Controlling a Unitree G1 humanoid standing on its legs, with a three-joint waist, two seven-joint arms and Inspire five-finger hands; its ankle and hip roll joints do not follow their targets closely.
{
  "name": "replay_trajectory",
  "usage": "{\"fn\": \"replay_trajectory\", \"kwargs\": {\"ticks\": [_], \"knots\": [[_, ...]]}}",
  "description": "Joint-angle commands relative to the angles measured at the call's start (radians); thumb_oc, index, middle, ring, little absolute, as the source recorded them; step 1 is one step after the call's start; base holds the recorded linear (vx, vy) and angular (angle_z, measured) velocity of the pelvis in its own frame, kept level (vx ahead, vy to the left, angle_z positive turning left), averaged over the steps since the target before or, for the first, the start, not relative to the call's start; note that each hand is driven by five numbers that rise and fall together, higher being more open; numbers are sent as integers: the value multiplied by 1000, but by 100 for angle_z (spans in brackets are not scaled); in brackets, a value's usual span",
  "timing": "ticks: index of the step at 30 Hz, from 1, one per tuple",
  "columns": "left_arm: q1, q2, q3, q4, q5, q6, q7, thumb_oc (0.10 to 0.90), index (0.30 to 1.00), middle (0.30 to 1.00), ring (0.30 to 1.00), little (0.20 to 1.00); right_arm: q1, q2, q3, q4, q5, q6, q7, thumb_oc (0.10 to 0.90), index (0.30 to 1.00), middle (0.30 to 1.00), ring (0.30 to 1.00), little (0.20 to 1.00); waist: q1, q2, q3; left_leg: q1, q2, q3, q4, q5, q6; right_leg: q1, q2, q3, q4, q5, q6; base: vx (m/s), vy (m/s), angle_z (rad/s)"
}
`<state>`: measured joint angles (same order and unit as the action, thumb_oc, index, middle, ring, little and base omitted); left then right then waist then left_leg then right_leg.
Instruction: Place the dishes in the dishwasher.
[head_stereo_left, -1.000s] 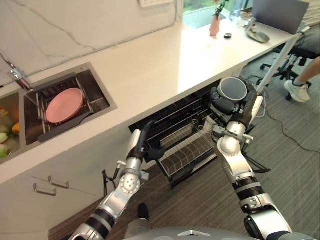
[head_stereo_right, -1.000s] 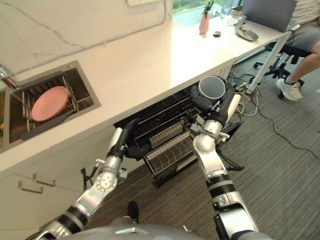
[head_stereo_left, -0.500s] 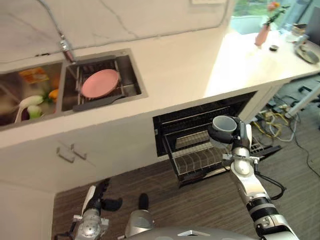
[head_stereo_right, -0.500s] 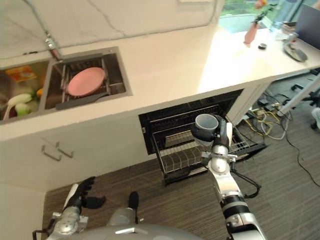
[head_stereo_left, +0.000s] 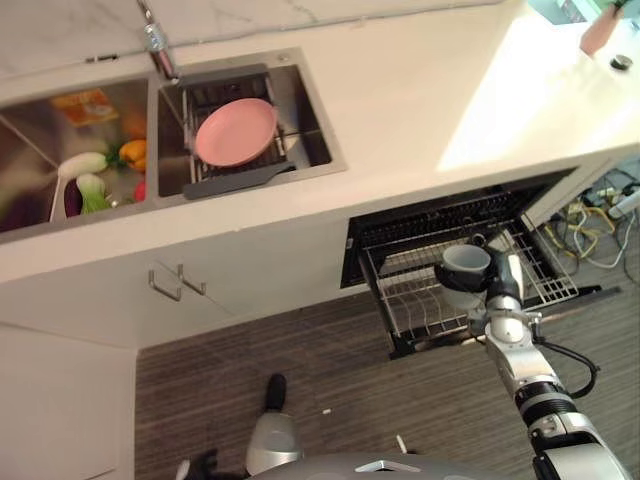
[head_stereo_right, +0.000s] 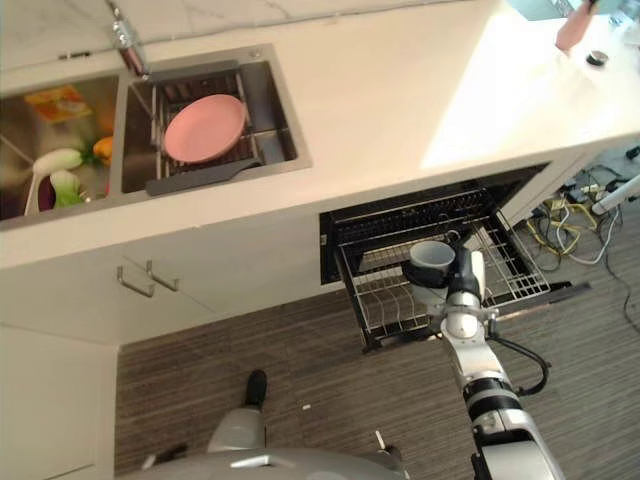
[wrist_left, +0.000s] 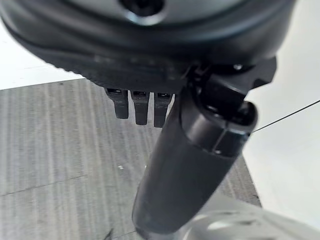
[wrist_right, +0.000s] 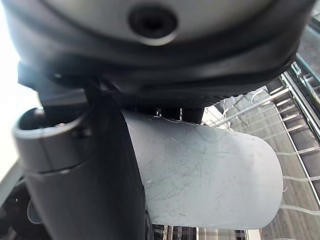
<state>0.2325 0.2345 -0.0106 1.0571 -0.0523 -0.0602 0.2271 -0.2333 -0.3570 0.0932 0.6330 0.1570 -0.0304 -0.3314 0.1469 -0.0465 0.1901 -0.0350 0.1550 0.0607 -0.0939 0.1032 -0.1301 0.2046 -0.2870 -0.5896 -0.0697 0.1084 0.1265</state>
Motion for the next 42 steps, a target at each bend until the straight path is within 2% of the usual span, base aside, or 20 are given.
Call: {"fn": "replay_trajectory", "kwargs": {"ticks": [1, 7, 8, 13, 16, 19, 20, 21, 22, 26, 30, 32, 34, 38, 42], "knots": [[6, 44, -23, -18, -19, -24, 21, 800, 900, 900, 900, 900, -117, -69, 29, -29, -36, -80, -17, 400, 300, 300, 300, 300, 26, 56, -55, 24, 71, 32, 11, -49, -39, -45, 74, 71, -11, -137, 17, -9, 62, -16], [5, 44, -23, -18, -19, -24, 21, 800, 900, 900, 900, 900, -118, -69, 29, -28, -36, -80, -17, 400, 300, 300, 300, 300, 27, 56, -55, 24, 71, 33, 11, -49, -39, -45, 74, 72, -11, -137, 17, -30, 50, -13], [-42, 51, -28, -13, -102, -52, 45, 800, 900, 900, 900, 900, -246, -58, 49, 154, -25, -75, -65, 400, 300, 300, 300, 300, 65, 20, 11, -69, 43, 44, 7, -45, -14, -152, 30, 80, -15, -75, 58, -187, 232, -23], [-64, 58, -62, -34, -110, -63, 55, 800, 900, 900, 900, 900, -298, -52, 51, 312, 9, -58, -68, 400, 300, 300, 300, 300, 79, 17, 39, -121, 36, 23, 7, -27, -20, -177, 22, 56, -16, -62, 66, -59, 52, 2], [-80, 76, -87, -44, -97, -62, 37, 800, 900, 900, 900, 900, -321, -37, 42, 472, 82, -27, -9, 400, 300, 300, 300, 300, 90, 18, 49, -146, 35, 12, 7, -20, -24, -186, 21, 44, -18, -59, 70, -24, -14, 19], [-83, 83, -95, -49, -93, -62, 23, 800, 900, 900, 900, 900, -333, -40, 51, 544, 72, -5, 19, 400, 300, 300, 300, 300, 100, 21, 53, -158, 33, 4, 7, -16, -25, -185, 19, 33, -18, -60, 71, -7, -8, 11], [-84, 83, -95, -49, -93, -62, 23, 800, 900, 900, 900, 900, -334, -40, 51, 546, 72, -6, 20, 424, 335, 335, 335, 335, 99, 21, 53, -158, 32, 4, 7, -15, -25, -185, 19, 32, -18, -61, 71, 1, -4, 9], [-90, 87, -101, -45, -85, -58, 21, 800, 900, 900, 900, 900, -322, -29, 34, 582, 79, 2, 24, 758, 836, 836, 836, 836, 106, 27, 55, -165, 27, -6, 7, -14, -26, -181, 16, 20, -18, -60, 75, 0, -1, 12], [-90, 87, -102, -44, -81, -55, 21, 800, 900, 900, 900, 900, -315, -21, 27, 583, 86, 1, 24, 800, 900, 900, 900, 900, 106, 29, 55, -165, 26, -7, 7, -15, -26, -179, 15, 17, -18, -60, 75, 0, 3, 14], [-83, 87, -111, -38, -59, -49, 21, 800, 900, 900, 900, 900, -307, -9, 43, 556, 61, -7, 11, 800, 900, 900, 900, 900, 106, 33, 50, -159, 23, -7, 7, -18, -25, -173, 10, 17, -18, -59, 78, -2, 11, 6], [-80, 83, -105, -31, -54, -48, 26, 800, 900, 900, 900, 900, -306, -27, 100, 492, -31, -14, -7, 800, 900, 900, 900, 900, 101, 27, 45, -144, 25, 1, 7, -20, -23, -164, 10, 21, -18, -59, 78, 0, 0, 0], [-83, 80, -93, -33, -50, -48, 31, 800, 900, 900, 900, 900, -289, -62, 131, 393, -106, -22, -23, 800, 900, 900, 900, 900, 93, 20, 39, -130, 26, 6, 7, -24, -22, -154, 10, 24, -18, -61, 78, 3, 0, -2], [-83, 80, -93, -33, -49, -48, 31, 800, 900, 900, 900, 900, -287, -63, 130, 391, -107, -21, -23, 800, 900, 900, 900, 900, 93, 21, 39, -129, 26, 6, 7, -24, -22, -153, 10, 24, -18, -61, 79, 3, -1, -6], [-87, 65, -66, -21, -20, -37, 41, 800, 900, 900, 900, 900, -188, -127, 70, 115, -207, -54, -85, 800, 900, 900, 900, 900, 65, 11, 4, -80, 28, 27, 7, -45, -18, -121, 9, 34, -18, -69, 80, 33, 6, -10], [-89, 50, -49, 21, 9, -18, 53, 800, 900, 900, 900, 900, -100, -129, -4, -90, -246, -79, -115, 800, 900, 900, 900, 900, 45, 7, -25, -32, 32, 47, 7, -64, -13, -95, 10, 47, -18, -78, 80, 51, 10, -14]]}}
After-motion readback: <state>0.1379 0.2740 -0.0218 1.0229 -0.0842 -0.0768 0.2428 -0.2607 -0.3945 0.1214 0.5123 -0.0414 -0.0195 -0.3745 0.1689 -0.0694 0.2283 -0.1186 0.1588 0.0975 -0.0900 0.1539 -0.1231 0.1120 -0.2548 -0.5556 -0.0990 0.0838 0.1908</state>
